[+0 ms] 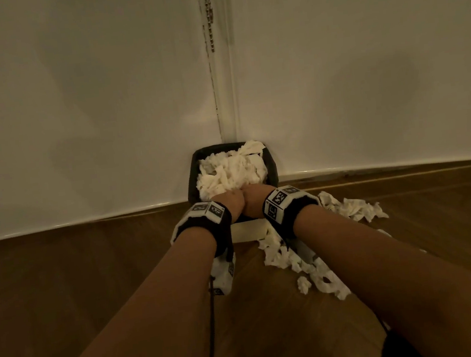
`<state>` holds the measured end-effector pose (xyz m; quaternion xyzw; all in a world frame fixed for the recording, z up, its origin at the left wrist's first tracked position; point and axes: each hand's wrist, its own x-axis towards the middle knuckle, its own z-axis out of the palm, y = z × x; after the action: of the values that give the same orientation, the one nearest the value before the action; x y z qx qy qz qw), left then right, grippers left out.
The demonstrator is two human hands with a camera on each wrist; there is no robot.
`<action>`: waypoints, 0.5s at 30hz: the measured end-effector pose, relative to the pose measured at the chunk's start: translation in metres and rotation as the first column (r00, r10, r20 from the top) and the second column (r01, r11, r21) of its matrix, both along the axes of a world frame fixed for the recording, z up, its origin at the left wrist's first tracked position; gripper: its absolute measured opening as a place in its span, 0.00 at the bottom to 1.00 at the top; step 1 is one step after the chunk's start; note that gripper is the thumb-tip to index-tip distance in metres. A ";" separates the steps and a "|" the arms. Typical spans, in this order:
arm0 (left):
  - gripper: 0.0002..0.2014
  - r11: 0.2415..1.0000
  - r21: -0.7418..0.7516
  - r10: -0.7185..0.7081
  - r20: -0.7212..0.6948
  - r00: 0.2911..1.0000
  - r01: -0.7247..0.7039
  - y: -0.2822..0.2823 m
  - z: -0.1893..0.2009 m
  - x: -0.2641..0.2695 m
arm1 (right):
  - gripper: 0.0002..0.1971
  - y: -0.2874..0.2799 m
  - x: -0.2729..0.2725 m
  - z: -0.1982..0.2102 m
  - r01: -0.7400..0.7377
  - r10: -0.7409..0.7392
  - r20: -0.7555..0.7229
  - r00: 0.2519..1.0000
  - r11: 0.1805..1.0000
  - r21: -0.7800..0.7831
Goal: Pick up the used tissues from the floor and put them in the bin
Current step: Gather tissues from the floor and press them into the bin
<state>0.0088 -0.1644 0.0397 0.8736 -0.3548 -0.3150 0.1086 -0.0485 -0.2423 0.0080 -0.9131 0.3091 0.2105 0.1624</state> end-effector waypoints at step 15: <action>0.35 0.996 0.016 -0.086 0.229 0.970 0.084 0.017 0.005 0.008 | 0.22 0.018 -0.031 0.032 0.035 -0.040 0.159 0.986 0.999 0.034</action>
<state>0.0171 -0.1472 0.0446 0.8885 -0.4011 -0.2172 0.0505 -0.0792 -0.2239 0.0403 -0.9183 0.3091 0.1385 0.2048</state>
